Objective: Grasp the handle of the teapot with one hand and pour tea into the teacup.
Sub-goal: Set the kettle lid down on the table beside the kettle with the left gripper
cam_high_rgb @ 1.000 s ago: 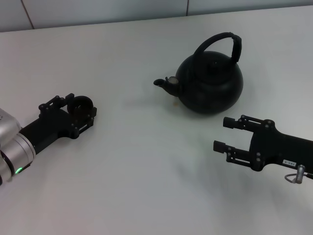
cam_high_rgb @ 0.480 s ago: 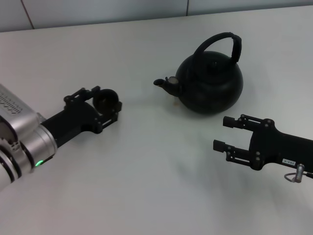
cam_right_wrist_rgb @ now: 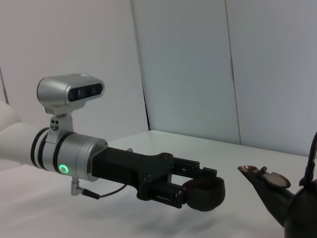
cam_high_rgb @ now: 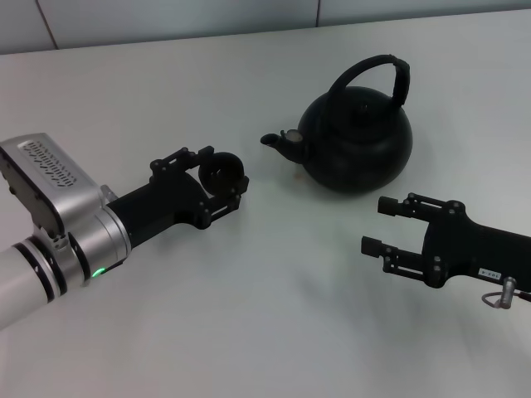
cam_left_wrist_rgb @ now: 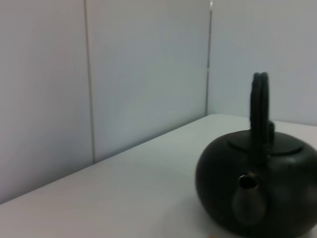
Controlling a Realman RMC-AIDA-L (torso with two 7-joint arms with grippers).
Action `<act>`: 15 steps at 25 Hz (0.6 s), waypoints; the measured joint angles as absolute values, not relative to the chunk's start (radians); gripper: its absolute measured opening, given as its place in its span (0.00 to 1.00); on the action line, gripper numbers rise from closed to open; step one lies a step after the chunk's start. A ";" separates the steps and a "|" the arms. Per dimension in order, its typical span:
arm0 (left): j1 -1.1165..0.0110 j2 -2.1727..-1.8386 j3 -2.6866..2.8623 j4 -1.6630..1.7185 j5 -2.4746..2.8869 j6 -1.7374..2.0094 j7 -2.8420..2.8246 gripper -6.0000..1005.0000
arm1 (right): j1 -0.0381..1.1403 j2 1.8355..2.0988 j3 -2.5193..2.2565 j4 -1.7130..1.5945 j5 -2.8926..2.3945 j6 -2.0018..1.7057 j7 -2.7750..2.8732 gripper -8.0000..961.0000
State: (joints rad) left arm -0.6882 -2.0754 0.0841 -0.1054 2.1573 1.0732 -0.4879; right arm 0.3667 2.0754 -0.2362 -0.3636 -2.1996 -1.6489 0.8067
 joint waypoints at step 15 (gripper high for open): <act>-0.706 -2.077 0.081 -0.115 2.160 1.044 -0.485 0.76 | 0.367 2.075 -0.236 -0.364 -2.198 -1.649 0.807 0.69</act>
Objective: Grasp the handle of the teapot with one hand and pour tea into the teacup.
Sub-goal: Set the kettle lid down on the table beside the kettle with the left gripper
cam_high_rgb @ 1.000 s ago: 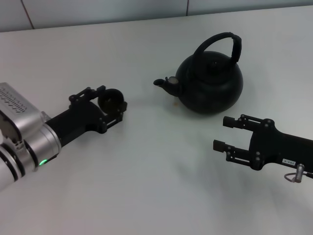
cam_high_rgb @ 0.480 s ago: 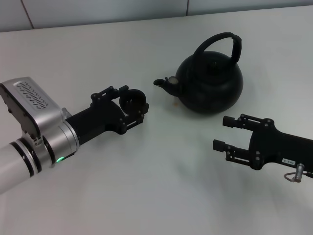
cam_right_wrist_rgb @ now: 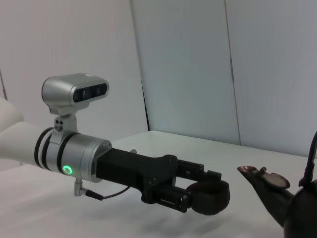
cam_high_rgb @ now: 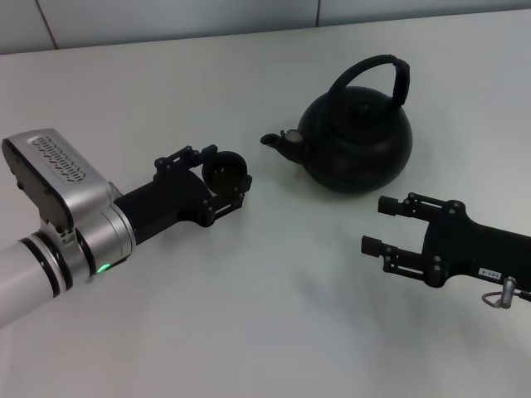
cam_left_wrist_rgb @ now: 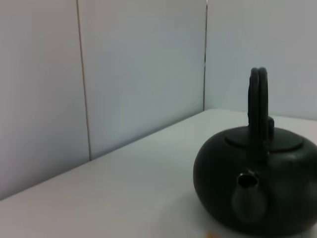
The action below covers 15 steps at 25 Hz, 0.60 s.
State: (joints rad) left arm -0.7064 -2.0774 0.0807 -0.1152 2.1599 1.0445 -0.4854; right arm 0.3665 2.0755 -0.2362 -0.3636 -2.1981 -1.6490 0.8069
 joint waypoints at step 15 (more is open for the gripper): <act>-0.712 -2.080 0.077 -0.151 2.160 0.940 -0.445 0.79 | 0.362 2.075 -0.237 -0.364 -2.198 -1.653 0.807 0.69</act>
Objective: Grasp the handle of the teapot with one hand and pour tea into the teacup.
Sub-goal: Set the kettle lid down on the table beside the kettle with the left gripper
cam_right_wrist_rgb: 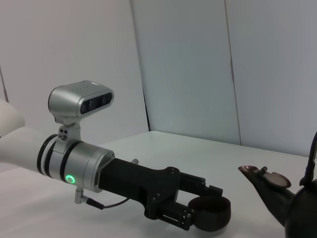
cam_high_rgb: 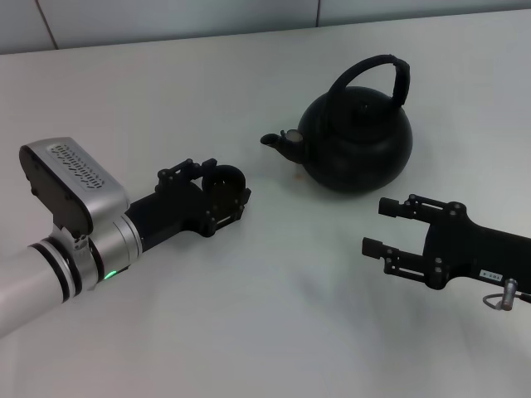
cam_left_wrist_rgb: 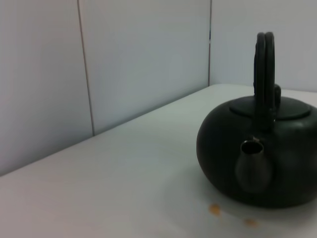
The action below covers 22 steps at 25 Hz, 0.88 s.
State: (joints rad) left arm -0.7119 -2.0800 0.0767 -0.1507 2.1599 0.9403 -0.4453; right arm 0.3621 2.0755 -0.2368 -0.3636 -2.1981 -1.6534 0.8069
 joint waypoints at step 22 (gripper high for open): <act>-0.707 -2.080 0.059 -0.169 2.159 0.932 -0.434 0.84 | 0.359 2.075 -0.241 -0.362 -2.198 -1.651 0.807 0.69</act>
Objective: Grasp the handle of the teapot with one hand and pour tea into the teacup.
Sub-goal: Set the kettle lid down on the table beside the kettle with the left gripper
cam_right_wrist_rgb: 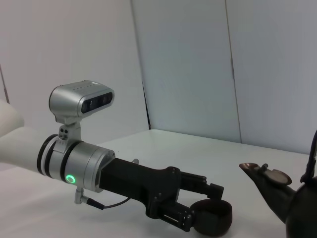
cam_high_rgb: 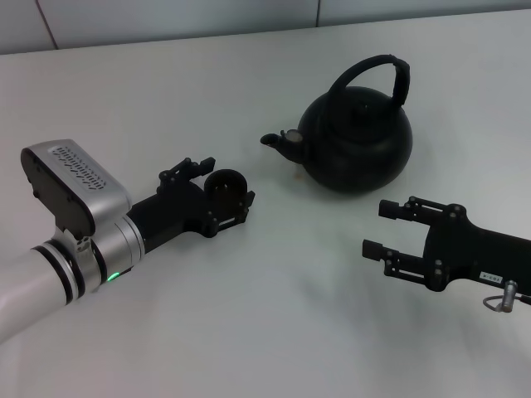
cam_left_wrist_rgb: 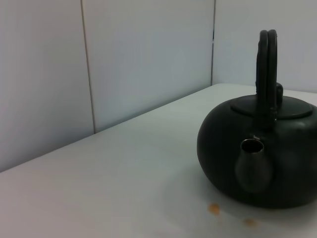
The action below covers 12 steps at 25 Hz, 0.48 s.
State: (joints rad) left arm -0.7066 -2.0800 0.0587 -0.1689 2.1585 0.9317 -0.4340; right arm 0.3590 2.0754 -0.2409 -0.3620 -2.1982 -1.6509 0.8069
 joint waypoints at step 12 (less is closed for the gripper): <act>-0.705 -2.080 0.058 -0.174 2.158 0.939 -0.434 0.86 | 0.359 2.075 -0.241 -0.362 -2.198 -1.650 0.807 0.69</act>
